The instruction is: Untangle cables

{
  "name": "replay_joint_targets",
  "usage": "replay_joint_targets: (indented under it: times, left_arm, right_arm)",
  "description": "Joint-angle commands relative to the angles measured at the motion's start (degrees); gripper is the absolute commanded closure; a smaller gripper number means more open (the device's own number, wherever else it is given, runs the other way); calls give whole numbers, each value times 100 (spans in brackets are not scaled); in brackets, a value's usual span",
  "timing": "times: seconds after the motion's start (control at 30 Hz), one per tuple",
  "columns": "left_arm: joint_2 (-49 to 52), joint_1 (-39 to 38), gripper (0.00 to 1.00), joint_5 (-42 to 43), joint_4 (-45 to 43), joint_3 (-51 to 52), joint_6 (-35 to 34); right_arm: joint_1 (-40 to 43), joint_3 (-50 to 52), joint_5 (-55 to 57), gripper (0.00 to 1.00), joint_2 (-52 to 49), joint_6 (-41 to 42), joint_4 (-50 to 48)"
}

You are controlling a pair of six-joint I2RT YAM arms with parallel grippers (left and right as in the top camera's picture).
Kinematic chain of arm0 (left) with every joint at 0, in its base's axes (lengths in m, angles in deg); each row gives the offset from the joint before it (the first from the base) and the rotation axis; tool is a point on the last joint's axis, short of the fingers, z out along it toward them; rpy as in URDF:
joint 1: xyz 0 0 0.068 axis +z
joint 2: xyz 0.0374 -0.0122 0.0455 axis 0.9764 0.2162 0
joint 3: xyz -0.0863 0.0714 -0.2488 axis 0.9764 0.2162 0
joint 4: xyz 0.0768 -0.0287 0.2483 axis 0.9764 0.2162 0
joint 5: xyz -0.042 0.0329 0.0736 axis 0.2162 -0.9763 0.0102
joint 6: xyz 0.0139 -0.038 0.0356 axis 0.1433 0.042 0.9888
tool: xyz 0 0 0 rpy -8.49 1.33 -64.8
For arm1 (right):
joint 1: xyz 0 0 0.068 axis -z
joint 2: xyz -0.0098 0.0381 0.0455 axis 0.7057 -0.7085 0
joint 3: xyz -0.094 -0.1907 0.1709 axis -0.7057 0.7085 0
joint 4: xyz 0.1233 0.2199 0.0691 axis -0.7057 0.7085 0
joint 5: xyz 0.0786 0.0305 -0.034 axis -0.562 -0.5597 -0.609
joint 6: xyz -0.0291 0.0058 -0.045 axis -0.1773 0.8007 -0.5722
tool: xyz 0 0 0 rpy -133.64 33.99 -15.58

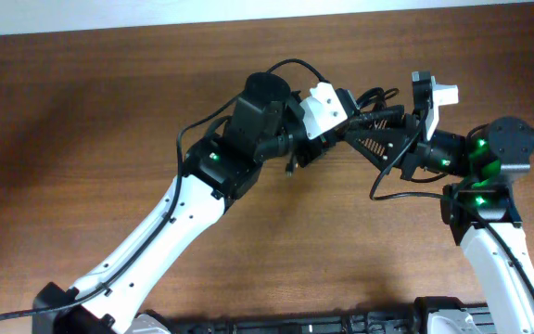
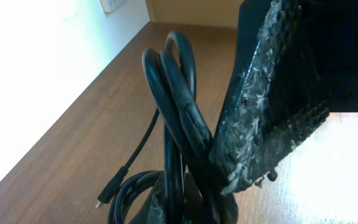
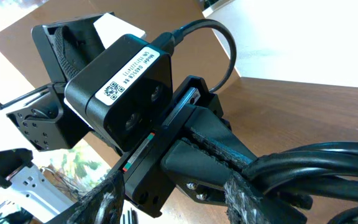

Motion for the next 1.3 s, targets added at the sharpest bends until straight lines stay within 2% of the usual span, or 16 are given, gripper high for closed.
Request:
replay_joint_targets:
  times: [0.0,0.4,0.77,1.27]
  left_arm:
    - [-341,-20,100,92,-55,-57,-11]
    - [-463,133,100,105,-63,-57,-162]
    - [-404,116,100,103,-68,-57,-162]
    - [-151,-286,100,-111,-232,-57,-160]
  right_arm:
    - [-17,-44,291,48,4,-92,9]
    - [315,-44,299,48,-216,-90,219]
    - [302,-44,-328,48,-232,-90,-85]
    - [-13,-46,-310,50,-229,-92,-136]
